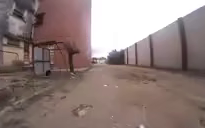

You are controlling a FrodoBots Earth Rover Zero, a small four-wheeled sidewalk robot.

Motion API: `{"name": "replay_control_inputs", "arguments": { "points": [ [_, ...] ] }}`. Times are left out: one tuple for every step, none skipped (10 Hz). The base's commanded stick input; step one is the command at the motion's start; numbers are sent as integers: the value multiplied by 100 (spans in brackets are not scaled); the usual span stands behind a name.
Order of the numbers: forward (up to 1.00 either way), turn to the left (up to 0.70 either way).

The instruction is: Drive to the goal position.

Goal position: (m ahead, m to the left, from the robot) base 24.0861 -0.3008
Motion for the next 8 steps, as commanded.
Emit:
{"name": "replay_control_inputs", "arguments": {
  "points": [
    [70, 0],
    [70, 2],
    [70, 3],
    [70, 3],
    [70, 3],
    [70, 4],
    [70, 4],
    [70, 5]
  ]
}}
